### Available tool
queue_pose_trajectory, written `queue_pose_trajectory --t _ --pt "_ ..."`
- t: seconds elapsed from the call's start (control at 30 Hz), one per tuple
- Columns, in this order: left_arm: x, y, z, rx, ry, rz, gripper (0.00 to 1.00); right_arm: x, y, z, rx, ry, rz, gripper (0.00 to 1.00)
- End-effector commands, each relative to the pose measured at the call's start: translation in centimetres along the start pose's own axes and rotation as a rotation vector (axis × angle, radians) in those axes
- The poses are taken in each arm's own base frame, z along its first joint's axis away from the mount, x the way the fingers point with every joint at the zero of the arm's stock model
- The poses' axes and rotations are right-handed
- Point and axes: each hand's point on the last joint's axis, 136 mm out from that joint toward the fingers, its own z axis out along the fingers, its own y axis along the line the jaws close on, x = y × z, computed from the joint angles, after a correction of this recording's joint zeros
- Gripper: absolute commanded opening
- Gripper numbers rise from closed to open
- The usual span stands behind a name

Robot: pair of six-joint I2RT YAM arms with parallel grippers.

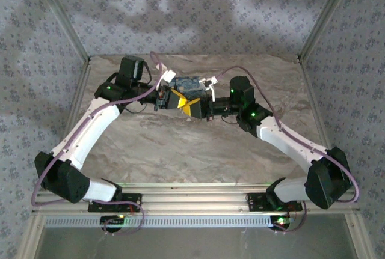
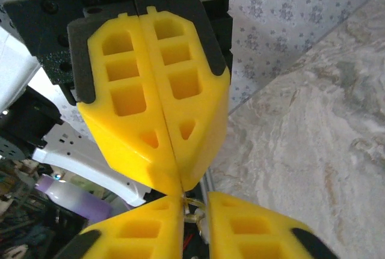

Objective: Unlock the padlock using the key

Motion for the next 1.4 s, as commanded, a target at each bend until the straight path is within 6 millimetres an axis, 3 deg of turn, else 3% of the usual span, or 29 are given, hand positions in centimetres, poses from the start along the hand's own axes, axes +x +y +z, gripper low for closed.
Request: queue_pose_trajectory --t 0.0,0.07,0.2,0.27,0.33,0.37,0.5,0.63,0.83,1.13,1.37 --pt "-0.7 -1.2 -0.2 0.042 -0.006 0.031 0.00 -1.1 1.3 0.2 -0.042 -0.009 -0.036 0.05" --pt "-0.8 -1.2 -0.2 0.043 -0.007 0.032 0.00 -1.1 1.4 0.2 -0.049 -0.009 -0.040 0.00" --pt "-0.9 -0.8 -0.2 0.028 -0.014 0.019 0.00 -1.2 1.4 0.2 -0.053 -0.025 -0.046 0.00" --pt "-1.1 0.0 -0.3 -0.016 -0.028 -0.007 0.11 -1.2 1.3 0.1 -0.047 -0.038 -0.047 0.00" --pt "-1.5 0.4 -0.5 -0.044 -0.051 -0.017 0.32 -1.3 1.0 0.0 -0.032 -0.056 -0.047 0.00" --pt "-1.6 0.7 -0.7 -0.061 -0.062 -0.029 0.38 -1.3 0.8 0.0 -0.025 -0.063 -0.045 0.00" --pt "-2.1 2.5 -2.1 -0.126 -0.145 -0.112 0.51 -1.5 -0.1 -0.5 0.014 -0.110 -0.044 0.00" --pt "-1.9 4.3 -3.6 -0.121 -0.223 -0.228 0.53 -2.0 -1.5 -1.2 0.075 -0.166 -0.009 0.00" --pt "-1.5 3.6 -3.8 -0.103 -0.299 -0.203 0.53 -2.2 -2.8 -1.6 0.132 -0.206 0.007 0.00" --pt "-0.3 3.0 -0.7 -0.041 -0.270 -0.203 0.56 -1.8 -3.2 -0.9 0.140 -0.197 0.014 0.00" --pt "-0.3 3.1 -0.3 -0.044 -0.258 -0.185 0.54 -1.7 -2.7 -0.4 0.119 -0.181 0.011 0.00"
